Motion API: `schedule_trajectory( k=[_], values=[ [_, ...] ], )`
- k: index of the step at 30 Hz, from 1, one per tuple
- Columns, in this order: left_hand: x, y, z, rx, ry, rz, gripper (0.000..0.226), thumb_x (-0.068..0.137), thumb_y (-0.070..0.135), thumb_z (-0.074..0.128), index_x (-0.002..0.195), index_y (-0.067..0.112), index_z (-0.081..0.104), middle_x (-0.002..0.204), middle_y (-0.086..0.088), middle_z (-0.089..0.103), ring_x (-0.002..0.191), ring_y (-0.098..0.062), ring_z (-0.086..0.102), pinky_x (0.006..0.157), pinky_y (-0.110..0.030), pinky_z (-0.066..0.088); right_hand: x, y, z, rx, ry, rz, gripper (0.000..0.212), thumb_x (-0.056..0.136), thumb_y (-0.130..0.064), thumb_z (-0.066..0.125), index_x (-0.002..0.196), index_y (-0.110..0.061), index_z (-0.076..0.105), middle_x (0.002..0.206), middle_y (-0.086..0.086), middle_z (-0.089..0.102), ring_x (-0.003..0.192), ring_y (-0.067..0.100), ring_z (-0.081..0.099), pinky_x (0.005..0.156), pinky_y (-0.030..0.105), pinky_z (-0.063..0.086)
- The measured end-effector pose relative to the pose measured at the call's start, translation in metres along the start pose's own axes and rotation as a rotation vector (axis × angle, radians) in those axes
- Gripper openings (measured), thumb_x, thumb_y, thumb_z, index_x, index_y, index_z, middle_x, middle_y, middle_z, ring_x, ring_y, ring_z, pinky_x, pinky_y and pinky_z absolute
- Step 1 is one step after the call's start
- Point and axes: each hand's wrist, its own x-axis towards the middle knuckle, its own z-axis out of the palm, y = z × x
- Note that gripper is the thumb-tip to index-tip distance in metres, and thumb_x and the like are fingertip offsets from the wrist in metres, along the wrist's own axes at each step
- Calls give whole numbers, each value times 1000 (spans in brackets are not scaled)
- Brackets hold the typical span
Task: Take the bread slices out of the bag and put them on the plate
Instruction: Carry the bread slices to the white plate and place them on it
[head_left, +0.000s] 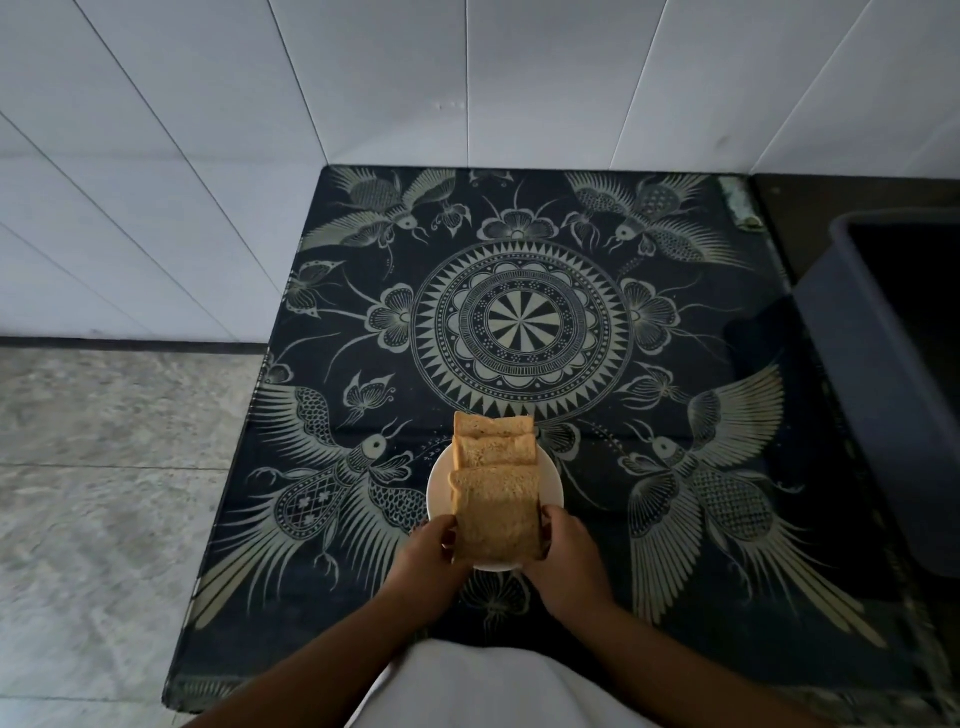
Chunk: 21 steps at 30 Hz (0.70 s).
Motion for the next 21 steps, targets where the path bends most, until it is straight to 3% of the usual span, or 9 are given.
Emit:
schedule_trajectory(
  k=[3, 7, 9, 11, 14, 18, 21],
  values=[
    [-1, 0, 0, 43, 26, 19, 39, 84, 21, 71, 121, 16, 59, 103, 2, 64, 85, -4, 63, 64, -14, 48, 3, 0, -1, -4, -7, -1, 57, 76, -23, 80, 126, -18, 52, 120, 4, 54, 107, 19, 56, 85, 34, 51],
    [0, 2, 1, 52, 111, 46, 48, 83, 24, 73, 125, 16, 52, 100, 12, 47, 99, -17, 57, 82, -32, 52, 5, 0, -1, -21, -20, 13, 65, 75, -20, 80, 131, -17, 48, 125, 5, 50, 111, 21, 53, 89, 34, 49],
    [1, 4, 0, 20, 79, 50, 52, 82, 23, 74, 127, 18, 49, 103, 14, 50, 102, -18, 57, 85, -39, 55, 6, -1, -2, -21, -11, 14, 70, 76, -21, 78, 136, -17, 43, 131, 6, 47, 116, 21, 50, 91, 33, 47],
    [3, 6, 1, 10, 44, 55, 53, 81, 24, 73, 128, 21, 50, 112, 4, 59, 102, -17, 59, 86, -44, 57, 9, -2, -2, -28, -17, 7, 72, 76, -22, 77, 138, -16, 41, 133, 6, 46, 119, 22, 48, 92, 34, 47],
    [5, 7, 3, 1, 51, 38, 57, 79, 26, 74, 131, 23, 51, 114, 4, 61, 100, -13, 61, 85, -39, 56, 12, -6, -3, 4, -58, 4, 64, 76, -20, 76, 132, -18, 46, 130, 6, 48, 110, 17, 50, 80, 24, 43],
    [6, 6, 5, -37, 29, 9, 61, 79, 22, 74, 134, 22, 49, 119, 1, 60, 102, -11, 60, 82, -30, 53, 15, -5, -5, 20, -90, 7, 60, 77, -18, 75, 130, -17, 49, 129, 8, 49, 114, 21, 51, 82, 27, 40],
    [6, 9, 3, -52, 25, 19, 68, 77, 19, 72, 137, 23, 42, 124, -1, 54, 106, -15, 57, 88, -38, 54, 17, -4, -8, 19, -99, 15, 63, 78, -19, 76, 134, -15, 47, 129, 8, 49, 115, 21, 49, 83, 26, 37]
  ],
)
